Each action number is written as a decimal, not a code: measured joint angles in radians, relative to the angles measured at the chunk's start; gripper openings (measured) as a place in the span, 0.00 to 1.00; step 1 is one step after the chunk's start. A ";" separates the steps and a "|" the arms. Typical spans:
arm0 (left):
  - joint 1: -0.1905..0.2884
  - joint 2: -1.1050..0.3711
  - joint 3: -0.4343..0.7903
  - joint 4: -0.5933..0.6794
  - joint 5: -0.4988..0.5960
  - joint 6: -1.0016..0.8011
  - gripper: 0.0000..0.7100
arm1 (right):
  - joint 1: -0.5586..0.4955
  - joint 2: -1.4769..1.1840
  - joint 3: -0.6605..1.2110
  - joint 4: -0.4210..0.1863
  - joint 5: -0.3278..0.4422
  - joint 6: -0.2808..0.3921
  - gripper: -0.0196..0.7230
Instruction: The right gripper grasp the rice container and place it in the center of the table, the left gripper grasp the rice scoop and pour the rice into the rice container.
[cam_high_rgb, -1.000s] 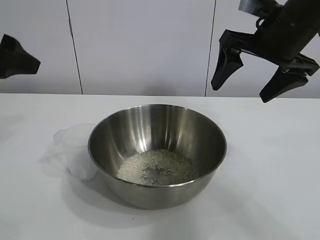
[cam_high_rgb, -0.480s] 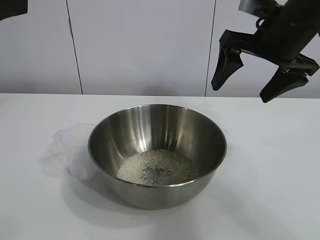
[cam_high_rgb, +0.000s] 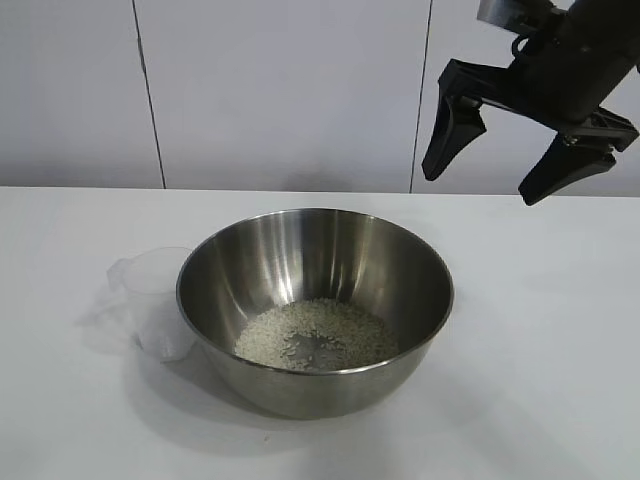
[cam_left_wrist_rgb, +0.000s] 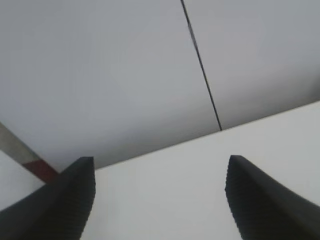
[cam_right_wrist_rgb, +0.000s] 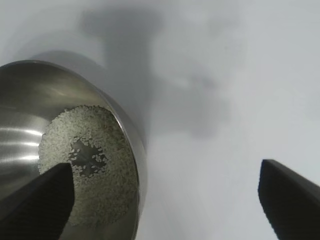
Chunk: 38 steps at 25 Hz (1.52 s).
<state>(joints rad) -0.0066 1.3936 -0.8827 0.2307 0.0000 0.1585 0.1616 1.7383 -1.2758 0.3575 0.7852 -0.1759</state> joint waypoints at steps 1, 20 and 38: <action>-0.016 0.002 -0.056 -0.026 0.112 -0.010 0.74 | 0.000 0.000 0.000 0.001 0.000 0.000 0.96; -0.117 0.228 -0.429 -0.969 0.927 0.148 0.97 | 0.003 0.000 0.000 0.049 0.014 -0.003 0.96; -0.275 0.228 -0.434 -0.849 0.897 0.075 0.97 | 0.038 0.000 0.000 0.091 0.044 -0.003 0.96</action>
<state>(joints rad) -0.2812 1.6214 -1.3168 -0.6187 0.8971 0.2331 0.1995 1.7383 -1.2758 0.4486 0.8292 -0.1787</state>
